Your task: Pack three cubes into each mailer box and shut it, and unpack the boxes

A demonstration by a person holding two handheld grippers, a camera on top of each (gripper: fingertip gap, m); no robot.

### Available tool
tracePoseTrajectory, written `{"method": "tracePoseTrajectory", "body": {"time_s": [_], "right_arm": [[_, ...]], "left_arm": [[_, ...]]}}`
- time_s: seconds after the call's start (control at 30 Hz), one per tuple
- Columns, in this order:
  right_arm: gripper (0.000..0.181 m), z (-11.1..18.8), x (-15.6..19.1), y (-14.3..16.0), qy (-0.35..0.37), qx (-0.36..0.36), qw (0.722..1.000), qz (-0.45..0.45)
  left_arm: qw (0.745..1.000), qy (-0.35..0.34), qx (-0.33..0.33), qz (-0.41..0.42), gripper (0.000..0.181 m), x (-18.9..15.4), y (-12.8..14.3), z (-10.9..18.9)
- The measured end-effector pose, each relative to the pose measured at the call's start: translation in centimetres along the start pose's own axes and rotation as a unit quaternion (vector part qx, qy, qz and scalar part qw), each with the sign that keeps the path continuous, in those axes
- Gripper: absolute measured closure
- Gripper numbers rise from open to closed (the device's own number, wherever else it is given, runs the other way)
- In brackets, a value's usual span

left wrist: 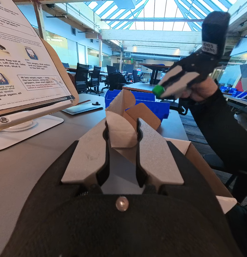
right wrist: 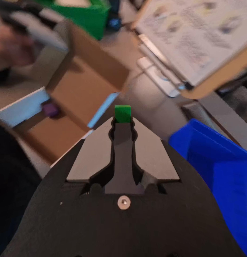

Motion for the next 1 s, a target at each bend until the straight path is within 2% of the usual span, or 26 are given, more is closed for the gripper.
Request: {"method": "tracePoseTrajectory", "body": {"time_s": [0.07,0.1,0.2,0.3,0.4,0.7,0.8,1.0], "right_arm": [[0.162,1.8,-4.1,1.9,0.078,-0.025,0.993,-0.086],[0.162,2.6,-6.2,3.6,0.132,-0.015,0.983,-0.123],[0.162,3.9,-10.6,9.9,0.240,0.073,0.947,-0.203],[0.162,4.0,-13.0,15.2,0.259,0.142,0.918,-0.264],[0.162,3.3,-14.1,18.4,0.252,0.179,0.899,-0.311],[0.162,1.7,-15.3,22.4,0.222,0.200,0.862,-0.410],[0.152,1.9,-15.6,22.6,0.214,0.170,0.858,-0.435],[0.157,3.1,-15.7,20.8,0.236,0.113,0.869,-0.421]], "left_arm": [[1.000,-0.001,0.000,0.001,0.143,0.0,0.0,0.0],[1.000,-0.001,0.000,0.001,0.143,0.1,0.0,0.0],[1.000,-0.003,0.000,0.000,0.143,0.1,0.0,0.1],[1.000,0.000,0.000,0.003,0.143,0.1,0.0,0.0],[1.000,0.000,-0.001,0.002,0.143,0.0,0.0,0.0],[1.000,0.001,-0.002,0.003,0.143,0.0,0.0,0.0],[1.000,0.000,-0.002,0.000,0.143,0.0,0.0,0.0],[1.000,0.000,-0.002,0.001,0.143,0.0,0.0,0.0]]}}
Point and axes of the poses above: each gripper's, where its closed fingertips meet, z back along the fingers, y out of its underside, x = y × z across the jaws, the point moved 7 cm from there along z, back along the fingers, and after that the axes turned 14 degrees about x, right-handed, at the moved point
